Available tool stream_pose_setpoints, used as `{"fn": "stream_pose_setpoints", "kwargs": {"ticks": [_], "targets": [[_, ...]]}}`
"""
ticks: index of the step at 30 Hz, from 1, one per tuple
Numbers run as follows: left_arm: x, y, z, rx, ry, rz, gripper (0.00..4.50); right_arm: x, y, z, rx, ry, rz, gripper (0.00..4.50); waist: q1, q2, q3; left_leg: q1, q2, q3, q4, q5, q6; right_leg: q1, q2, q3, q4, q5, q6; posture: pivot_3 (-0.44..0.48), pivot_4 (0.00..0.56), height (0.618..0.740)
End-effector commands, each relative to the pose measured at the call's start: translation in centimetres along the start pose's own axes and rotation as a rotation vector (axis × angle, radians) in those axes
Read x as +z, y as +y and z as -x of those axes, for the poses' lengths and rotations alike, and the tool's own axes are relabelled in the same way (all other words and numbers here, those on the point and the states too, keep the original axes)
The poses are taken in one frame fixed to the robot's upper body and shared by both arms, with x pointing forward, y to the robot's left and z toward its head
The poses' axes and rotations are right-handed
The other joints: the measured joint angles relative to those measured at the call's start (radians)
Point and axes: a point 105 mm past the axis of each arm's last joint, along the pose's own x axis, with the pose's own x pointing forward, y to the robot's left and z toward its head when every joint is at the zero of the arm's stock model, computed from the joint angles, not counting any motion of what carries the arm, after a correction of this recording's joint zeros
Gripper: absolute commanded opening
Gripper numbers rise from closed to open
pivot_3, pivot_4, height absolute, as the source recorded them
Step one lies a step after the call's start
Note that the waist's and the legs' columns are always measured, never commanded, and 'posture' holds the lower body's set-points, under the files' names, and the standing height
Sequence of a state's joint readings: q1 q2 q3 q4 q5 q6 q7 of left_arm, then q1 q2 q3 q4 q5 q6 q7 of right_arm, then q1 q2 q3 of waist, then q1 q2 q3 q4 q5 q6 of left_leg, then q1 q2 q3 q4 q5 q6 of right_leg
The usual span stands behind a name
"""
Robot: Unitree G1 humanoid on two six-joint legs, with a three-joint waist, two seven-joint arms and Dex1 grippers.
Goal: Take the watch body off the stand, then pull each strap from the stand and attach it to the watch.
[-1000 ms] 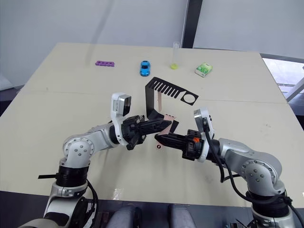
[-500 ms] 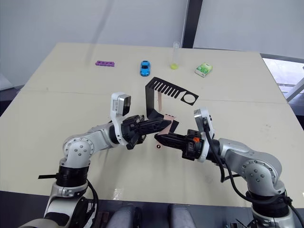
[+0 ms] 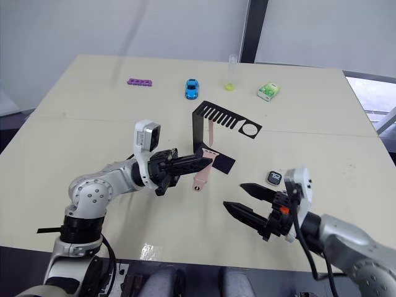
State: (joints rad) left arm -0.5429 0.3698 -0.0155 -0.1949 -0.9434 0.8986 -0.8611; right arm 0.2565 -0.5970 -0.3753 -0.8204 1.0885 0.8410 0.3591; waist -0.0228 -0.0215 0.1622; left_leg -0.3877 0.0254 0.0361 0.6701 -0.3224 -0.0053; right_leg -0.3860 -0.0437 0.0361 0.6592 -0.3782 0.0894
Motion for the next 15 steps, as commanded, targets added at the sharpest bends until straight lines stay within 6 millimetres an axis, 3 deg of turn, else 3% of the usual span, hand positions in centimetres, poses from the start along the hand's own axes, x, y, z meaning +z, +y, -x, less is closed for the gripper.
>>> {"fn": "stream_pose_setpoints", "kwargs": {"ticks": [1,6,15], "targets": [[0.2,-0.7,-0.5,-0.043,0.037,-0.1,0.0,-0.3,-2.3,0.4,-0.315,-0.045,0.093,4.45,-0.005,0.0,0.0,0.001,0.0,0.0,-0.001,0.001,-0.001,0.0,0.0,0.001,-0.001,0.0,0.0,0.0,0.15,0.74],[0.0,-0.6,-0.8,-0.062,0.061,-0.132,0.0,-1.6,-4.9,0.5,-0.627,-0.108,0.091,4.45,-0.005,0.0,0.0,0.002,-0.001,0.001,-0.005,0.003,-0.005,-0.004,0.001,0.003,0.0,0.0,0.0,0.0,0.15,0.74],[0.2,-0.5,-1.3,-0.073,0.047,-0.124,0.0,-3.4,-7.7,-3.1,-0.728,-0.13,0.149,4.45,-0.006,0.0,0.0,0.001,-0.001,0.002,-0.005,0.004,-0.005,-0.006,0.001,0.003,0.002,0.0,0.0,0.0,0.15,0.74]]}}
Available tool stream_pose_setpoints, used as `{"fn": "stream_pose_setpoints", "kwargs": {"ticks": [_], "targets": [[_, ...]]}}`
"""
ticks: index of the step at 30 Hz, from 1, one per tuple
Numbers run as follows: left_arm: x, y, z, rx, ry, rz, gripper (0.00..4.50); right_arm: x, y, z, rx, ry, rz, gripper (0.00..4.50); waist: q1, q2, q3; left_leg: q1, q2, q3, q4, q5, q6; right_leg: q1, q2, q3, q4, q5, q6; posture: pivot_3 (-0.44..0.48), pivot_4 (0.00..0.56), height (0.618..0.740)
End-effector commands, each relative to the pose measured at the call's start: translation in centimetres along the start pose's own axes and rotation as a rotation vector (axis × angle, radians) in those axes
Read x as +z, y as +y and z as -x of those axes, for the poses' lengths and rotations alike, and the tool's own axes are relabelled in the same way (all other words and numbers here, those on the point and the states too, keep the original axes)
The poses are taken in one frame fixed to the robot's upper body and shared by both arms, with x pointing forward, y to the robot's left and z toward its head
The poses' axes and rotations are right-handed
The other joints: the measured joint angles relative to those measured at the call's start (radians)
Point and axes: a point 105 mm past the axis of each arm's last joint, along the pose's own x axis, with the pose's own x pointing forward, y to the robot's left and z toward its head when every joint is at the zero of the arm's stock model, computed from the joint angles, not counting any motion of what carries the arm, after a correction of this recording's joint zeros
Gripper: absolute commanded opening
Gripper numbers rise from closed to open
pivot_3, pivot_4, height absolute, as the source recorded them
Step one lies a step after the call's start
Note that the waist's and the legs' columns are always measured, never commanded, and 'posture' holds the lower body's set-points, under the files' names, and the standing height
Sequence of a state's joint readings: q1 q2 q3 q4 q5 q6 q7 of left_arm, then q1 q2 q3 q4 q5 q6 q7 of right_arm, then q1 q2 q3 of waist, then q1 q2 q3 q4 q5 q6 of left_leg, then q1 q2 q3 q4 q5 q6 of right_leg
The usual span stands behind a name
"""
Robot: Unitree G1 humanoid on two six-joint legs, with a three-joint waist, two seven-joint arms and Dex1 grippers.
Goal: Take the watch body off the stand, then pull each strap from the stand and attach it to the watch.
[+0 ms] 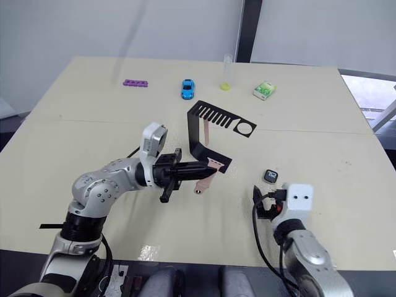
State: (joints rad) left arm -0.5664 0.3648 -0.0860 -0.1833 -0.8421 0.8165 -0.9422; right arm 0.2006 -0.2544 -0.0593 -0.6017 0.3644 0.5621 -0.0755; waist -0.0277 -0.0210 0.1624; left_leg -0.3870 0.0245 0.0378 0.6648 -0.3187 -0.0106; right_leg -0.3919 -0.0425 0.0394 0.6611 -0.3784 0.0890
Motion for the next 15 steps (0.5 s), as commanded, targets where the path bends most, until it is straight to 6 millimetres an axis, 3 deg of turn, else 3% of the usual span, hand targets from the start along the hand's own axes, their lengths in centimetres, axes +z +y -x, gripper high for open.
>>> {"fn": "stream_pose_setpoints", "kwargs": {"ticks": [1,11,15], "targets": [[1.0,-0.4,-0.2,-0.021,-0.014,-0.044,0.0,0.4,0.3,-0.9,-0.013,-0.053,0.018,4.45,-0.001,0.0,0.0,0.0,0.0,0.0,0.0,0.0,0.0,0.0,0.0,0.0,0.001,0.0,0.0,0.0,0.15,0.74],[1.1,-0.5,0.1,-0.006,-0.009,-0.043,0.0,0.5,0.2,-3.4,-0.086,-0.073,-0.066,4.45,-0.002,0.0,0.0,0.0,0.0,0.0,0.0,0.0,0.0,0.0,0.0,0.0,0.003,0.0,0.0,0.0,0.15,0.74],[1.2,-0.5,0.2,-0.002,-0.011,-0.04,0.0,-0.1,-1.2,-3.4,-0.172,-0.039,-0.067,4.45,-0.001,0.0,0.0,0.0,0.0,0.0,0.0,0.0,0.0,0.0,0.0,0.0,0.003,0.0,0.0,0.0,0.15,0.74]]}}
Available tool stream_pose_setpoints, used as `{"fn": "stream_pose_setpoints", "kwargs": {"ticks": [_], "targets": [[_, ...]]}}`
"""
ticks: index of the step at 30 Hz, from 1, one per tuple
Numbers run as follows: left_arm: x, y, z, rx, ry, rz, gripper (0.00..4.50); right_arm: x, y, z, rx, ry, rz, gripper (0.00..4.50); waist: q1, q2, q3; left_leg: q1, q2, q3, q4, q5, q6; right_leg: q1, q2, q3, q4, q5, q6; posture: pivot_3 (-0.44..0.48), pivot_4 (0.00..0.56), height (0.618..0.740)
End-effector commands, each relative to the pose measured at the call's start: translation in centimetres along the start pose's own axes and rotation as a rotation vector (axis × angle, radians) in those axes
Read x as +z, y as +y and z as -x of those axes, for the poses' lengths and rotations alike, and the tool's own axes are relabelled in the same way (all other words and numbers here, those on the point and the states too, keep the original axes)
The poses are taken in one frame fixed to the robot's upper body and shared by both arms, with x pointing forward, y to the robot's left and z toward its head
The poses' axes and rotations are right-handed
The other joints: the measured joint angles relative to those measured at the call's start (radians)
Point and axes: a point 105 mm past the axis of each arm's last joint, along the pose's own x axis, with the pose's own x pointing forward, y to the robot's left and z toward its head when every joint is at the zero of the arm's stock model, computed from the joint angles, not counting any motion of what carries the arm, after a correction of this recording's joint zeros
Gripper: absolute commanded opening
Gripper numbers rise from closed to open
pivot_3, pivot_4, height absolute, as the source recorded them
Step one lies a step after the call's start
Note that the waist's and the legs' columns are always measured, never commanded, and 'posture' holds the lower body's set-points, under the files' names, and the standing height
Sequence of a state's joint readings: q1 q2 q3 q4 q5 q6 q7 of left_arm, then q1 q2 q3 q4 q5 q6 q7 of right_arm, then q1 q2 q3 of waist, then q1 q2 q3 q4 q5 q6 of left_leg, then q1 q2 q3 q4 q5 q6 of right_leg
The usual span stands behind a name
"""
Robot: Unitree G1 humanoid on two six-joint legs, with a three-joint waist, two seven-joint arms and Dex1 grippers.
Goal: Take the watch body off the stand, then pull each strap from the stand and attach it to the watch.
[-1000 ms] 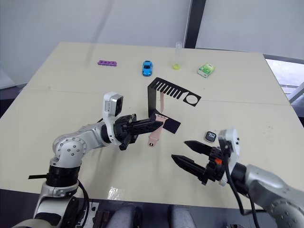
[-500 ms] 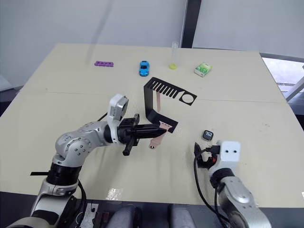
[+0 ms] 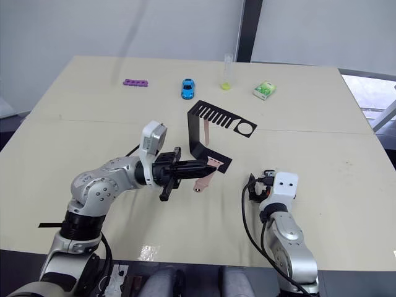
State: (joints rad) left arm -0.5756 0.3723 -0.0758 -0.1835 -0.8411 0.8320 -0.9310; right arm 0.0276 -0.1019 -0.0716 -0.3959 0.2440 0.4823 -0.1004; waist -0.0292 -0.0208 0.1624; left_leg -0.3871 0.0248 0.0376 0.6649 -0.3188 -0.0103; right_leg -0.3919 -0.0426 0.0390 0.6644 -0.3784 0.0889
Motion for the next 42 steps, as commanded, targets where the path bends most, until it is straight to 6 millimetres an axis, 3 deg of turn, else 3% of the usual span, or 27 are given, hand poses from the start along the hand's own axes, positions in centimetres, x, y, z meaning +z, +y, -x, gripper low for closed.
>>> {"fn": "stream_pose_setpoints", "kwargs": {"ticks": [1,32,35,40,42], "targets": [[0.9,-0.8,0.0,-0.021,-0.02,-0.038,0.0,-0.3,-2.0,0.2,-0.109,0.022,0.003,4.45,0.0,0.0,0.0,0.0,0.0,0.0,0.0,0.0,0.0,0.0,0.0,0.0,0.0,0.0,0.0,0.0,0.15,0.74],[1.0,-0.8,-0.5,-0.015,-0.045,-0.046,0.0,0.3,-1.4,-0.2,0.026,0.041,0.056,4.45,-0.002,0.0,0.0,0.0,0.0,0.0,0.001,0.0,0.0,0.0,0.0,0.0,0.002,0.0,0.0,0.0,0.15,0.74],[1.1,-0.7,-0.6,-0.014,-0.046,-0.048,0.0,0.3,-1.6,-0.2,0.01,0.04,0.053,3.65,-0.002,0.0,0.0,0.0,0.0,0.0,0.001,0.0,0.0,0.0,0.0,0.0,0.002,0.0,0.0,0.0,0.15,0.74],[1.1,-0.7,-0.6,-0.016,-0.047,-0.047,0.0,0.9,-1.7,-0.2,0.01,0.027,0.049,1.53,-0.002,0.0,0.0,0.0,0.0,0.0,0.001,0.0,0.0,0.0,0.0,0.0,0.002,0.0,0.0,0.0,0.15,0.74],[1.1,-0.7,-0.6,-0.015,-0.046,-0.046,0.0,1.5,-1.7,-0.1,0.018,0.011,0.047,1.52,-0.001,0.0,0.0,0.0,0.0,0.0,0.001,0.0,0.0,0.0,0.0,0.0,0.003,0.0,0.0,0.0,0.15,0.74]]}}
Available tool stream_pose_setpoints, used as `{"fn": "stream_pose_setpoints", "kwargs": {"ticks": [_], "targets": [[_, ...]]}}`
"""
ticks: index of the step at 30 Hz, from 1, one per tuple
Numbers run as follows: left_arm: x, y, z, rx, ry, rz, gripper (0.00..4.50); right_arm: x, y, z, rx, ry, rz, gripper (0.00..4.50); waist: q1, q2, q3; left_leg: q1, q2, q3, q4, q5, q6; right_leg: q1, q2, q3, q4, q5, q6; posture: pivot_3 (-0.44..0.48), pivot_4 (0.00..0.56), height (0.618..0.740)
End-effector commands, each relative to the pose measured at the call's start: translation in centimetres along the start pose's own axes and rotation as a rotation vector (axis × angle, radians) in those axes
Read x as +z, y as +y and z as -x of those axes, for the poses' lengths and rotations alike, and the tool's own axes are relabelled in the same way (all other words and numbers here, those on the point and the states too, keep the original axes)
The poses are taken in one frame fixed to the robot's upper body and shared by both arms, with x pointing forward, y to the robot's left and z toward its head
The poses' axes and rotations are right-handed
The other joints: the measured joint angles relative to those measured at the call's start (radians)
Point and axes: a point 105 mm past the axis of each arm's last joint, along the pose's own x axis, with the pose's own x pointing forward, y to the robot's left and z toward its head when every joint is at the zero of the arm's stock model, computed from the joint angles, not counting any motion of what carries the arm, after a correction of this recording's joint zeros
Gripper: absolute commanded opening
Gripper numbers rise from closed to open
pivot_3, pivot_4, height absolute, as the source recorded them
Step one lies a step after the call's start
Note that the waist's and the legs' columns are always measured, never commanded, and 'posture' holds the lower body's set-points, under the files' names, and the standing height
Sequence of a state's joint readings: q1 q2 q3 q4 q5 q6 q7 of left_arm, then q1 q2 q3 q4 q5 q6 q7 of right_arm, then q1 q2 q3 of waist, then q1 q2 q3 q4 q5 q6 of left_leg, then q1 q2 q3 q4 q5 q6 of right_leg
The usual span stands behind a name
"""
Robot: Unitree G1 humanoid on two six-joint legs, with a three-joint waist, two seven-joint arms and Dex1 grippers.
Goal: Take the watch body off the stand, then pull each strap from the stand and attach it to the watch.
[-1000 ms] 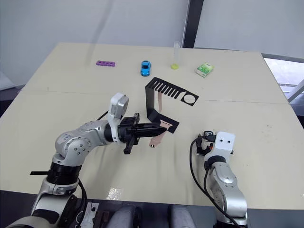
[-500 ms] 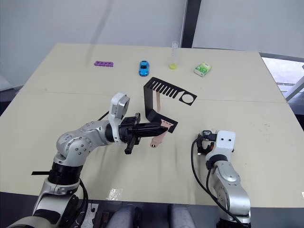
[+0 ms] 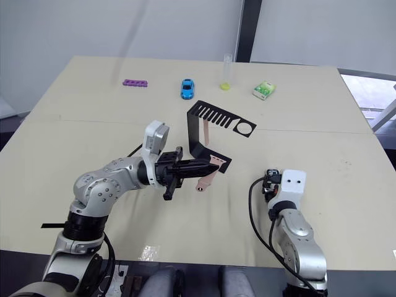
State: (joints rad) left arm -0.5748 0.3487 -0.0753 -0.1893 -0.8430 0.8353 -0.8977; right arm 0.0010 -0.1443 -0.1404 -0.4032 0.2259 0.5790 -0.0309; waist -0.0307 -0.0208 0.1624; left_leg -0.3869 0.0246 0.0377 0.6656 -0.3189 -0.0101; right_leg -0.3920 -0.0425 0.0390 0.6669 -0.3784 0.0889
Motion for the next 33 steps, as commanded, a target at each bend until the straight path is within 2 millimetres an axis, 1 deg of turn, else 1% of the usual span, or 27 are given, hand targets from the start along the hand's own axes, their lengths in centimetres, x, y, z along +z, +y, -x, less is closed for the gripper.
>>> {"fn": "stream_pose_setpoints", "kwargs": {"ticks": [1,6,11,15,18,22,24,29,31,32,33], "targets": [[1.1,-0.7,-0.1,-0.027,-0.03,-0.051,0.0,1.6,-0.1,0.4,0.025,-0.045,-0.008,1.52,0.0,0.0,0.0,0.0,0.0,0.0,0.0,0.0,0.0,0.0,0.0,0.0,0.0,0.0,0.0,0.0,0.15,0.74],[1.3,-0.3,0.3,-0.005,-0.025,-0.065,0.0,3.3,0.1,1.0,0.096,-0.063,-0.014,1.52,0.0,0.0,0.0,0.0,0.0,0.0,0.0,0.0,0.0,0.0,0.0,0.0,0.0,0.0,0.0,0.0,0.15,0.74],[1.3,-0.2,0.6,0.004,-0.024,-0.073,0.0,3.9,0.2,1.6,0.177,-0.027,0.019,1.52,0.002,0.0,0.0,0.0,0.0,0.0,0.0,0.0,0.0,0.0,0.0,0.0,0.001,0.0,0.0,0.0,0.15,0.74],[1.2,-0.5,0.6,-0.004,-0.018,-0.082,0.0,3.2,0.3,2.4,0.235,0.071,0.035,1.52,0.002,0.0,0.0,0.0,0.0,0.0,0.0,0.0,0.0,0.0,0.0,0.0,0.001,0.0,0.0,0.0,0.15,0.74],[1.1,-0.6,0.7,-0.007,-0.018,-0.083,0.0,2.8,-0.4,2.7,0.221,0.106,0.068,1.52,0.003,0.0,0.0,0.0,0.0,0.0,0.0,0.0,0.0,0.0,0.0,0.0,0.0,0.0,0.0,0.0,0.15,0.74],[1.0,-0.7,0.6,-0.01,-0.019,-0.082,0.0,1.3,-1.2,2.8,0.228,0.181,0.112,1.52,0.002,0.0,0.0,0.0,0.0,0.0,0.0,0.0,0.0,0.0,0.0,0.0,0.0,0.0,0.0,0.0,0.15,0.74],[1.0,-0.7,0.5,-0.012,-0.021,-0.081,0.0,0.9,-1.4,2.8,0.225,0.193,0.122,1.52,0.002,0.0,0.0,0.0,0.0,0.0,0.0,0.0,0.0,0.0,0.0,0.0,0.0,0.0,0.0,0.0,0.15,0.74],[1.0,-0.6,0.4,-0.014,-0.024,-0.081,0.0,0.9,-2.1,2.7,0.219,0.188,0.128,1.52,0.002,0.0,0.0,0.0,0.0,0.0,0.0,0.0,0.0,0.0,0.0,0.0,0.0,0.0,0.0,0.0,0.15,0.74],[0.9,-0.6,0.4,-0.013,-0.025,-0.081,0.0,1.0,-2.2,2.7,0.219,0.176,0.132,2.59,0.003,0.0,0.0,0.0,0.0,0.0,0.0,0.0,0.0,0.0,0.0,0.0,0.0,0.0,0.0,0.0,0.15,0.74],[0.9,-0.6,0.4,-0.014,-0.026,-0.081,0.0,1.1,-2.3,2.8,0.221,0.167,0.134,2.99,0.003,0.0,0.0,0.0,0.0,0.0,0.0,0.0,0.0,0.0,0.0,0.0,0.0,0.0,0.0,0.0,0.15,0.74],[1.0,-0.6,0.4,-0.014,-0.028,-0.081,0.0,1.2,-2.3,2.9,0.222,0.155,0.138,3.56,0.003,0.0,0.0,0.0,0.0,0.0,0.0,0.0,0.0,0.0,0.0,0.0,0.0,0.0,0.0,0.0,0.15,0.74]]}}
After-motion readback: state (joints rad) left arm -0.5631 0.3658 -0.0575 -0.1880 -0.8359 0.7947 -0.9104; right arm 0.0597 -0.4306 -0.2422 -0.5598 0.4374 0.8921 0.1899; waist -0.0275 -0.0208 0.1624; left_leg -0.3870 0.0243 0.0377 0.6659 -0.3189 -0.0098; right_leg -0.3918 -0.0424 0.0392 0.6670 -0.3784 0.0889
